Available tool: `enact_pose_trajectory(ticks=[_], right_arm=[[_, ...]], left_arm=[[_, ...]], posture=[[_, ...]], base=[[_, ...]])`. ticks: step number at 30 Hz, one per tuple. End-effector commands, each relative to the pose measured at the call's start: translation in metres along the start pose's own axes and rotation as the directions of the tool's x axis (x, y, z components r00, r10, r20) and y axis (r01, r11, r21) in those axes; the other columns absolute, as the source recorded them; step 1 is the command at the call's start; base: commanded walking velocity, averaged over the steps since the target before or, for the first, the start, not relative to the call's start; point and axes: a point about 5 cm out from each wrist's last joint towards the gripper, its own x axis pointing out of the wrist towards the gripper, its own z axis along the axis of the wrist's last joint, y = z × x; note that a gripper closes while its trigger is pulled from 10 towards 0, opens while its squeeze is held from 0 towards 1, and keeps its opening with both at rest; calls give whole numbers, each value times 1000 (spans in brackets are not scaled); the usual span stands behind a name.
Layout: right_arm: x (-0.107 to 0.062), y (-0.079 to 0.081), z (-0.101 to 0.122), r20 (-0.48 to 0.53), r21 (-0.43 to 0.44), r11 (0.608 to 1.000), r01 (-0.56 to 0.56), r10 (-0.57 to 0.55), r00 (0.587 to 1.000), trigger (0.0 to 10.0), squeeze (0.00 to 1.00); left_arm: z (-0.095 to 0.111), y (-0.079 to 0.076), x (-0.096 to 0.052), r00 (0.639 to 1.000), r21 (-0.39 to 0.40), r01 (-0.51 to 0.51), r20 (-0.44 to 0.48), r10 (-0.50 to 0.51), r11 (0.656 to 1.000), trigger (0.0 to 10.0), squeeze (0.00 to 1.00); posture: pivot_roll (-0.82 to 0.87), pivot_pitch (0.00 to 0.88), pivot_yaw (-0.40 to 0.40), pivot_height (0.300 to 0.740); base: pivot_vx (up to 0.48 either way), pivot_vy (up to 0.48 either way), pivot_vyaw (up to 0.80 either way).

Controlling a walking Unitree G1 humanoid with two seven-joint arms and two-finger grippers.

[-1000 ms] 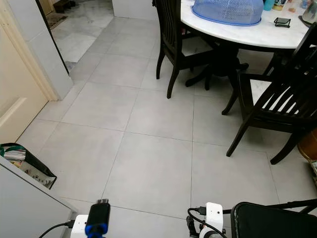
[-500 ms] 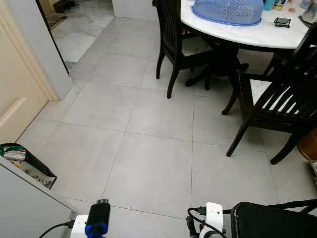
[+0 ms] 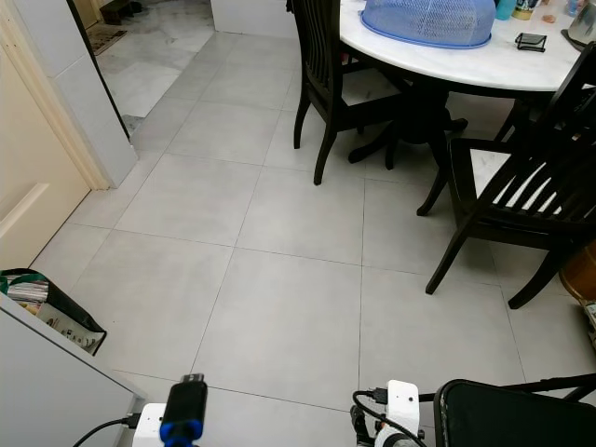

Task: Restocking fridge

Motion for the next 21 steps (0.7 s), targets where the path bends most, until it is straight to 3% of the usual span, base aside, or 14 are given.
enact_pose_trajectory(ticks=[1,13,14,21], right_arm=[[-3,-27,12,-21,102,992,73,-71,997,10000,0],[-3,-26,12,-20,104,992,66,-64,998,10000,0],[-2,-25,11,-19,126,989,72,-70,997,10000,0],[-2,-22,10,-20,153,984,92,-90,996,10000,0]], left_arm=[[9,27,-2,1000,-108,10,7,-9,994,10000,0],[9,27,-2,1000,-108,9,7,-9,994,10000,0],[10,31,-2,1000,-87,3,9,-2,996,10000,0],[11,35,-3,1000,-36,1,15,-1,999,10000,0]], posture=[[8,85,-7,740],[8,85,-7,740],[12,70,28,740],[11,65,29,740]], base=[[0,0,0],[0,0,0],[0,0,0],[0,0,0]])
